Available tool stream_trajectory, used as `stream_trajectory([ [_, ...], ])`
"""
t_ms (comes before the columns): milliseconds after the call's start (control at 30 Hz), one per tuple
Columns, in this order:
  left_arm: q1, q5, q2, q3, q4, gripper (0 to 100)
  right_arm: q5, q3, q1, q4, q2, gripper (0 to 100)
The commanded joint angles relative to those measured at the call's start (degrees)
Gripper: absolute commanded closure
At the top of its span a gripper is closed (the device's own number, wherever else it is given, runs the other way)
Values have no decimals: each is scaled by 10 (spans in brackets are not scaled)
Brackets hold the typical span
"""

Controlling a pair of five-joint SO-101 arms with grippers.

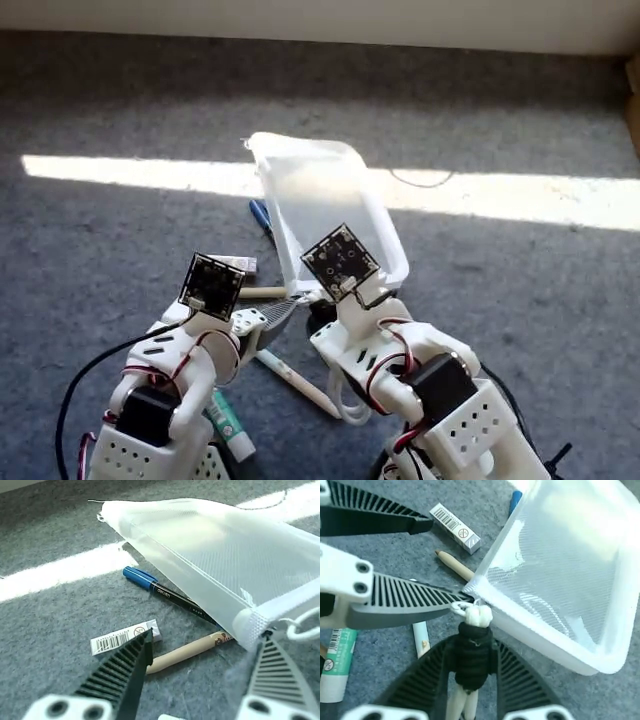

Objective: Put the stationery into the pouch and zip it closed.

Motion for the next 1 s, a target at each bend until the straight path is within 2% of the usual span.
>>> stream_trajectory([
  [0,7,11,-6,-7,-2,694,2,-10,-25,3,-15,995],
  [300,6,12,-6,23,-47,700,2,-9,-29,5,-15,995],
  [600,7,-48,-6,21,-51,907,5,-7,-26,41,-15,995],
  [767,7,-48,-6,7,-49,970,5,-6,-22,41,-15,995],
  [967,7,-47,-6,-7,-47,994,7,-10,51,41,-15,995],
])
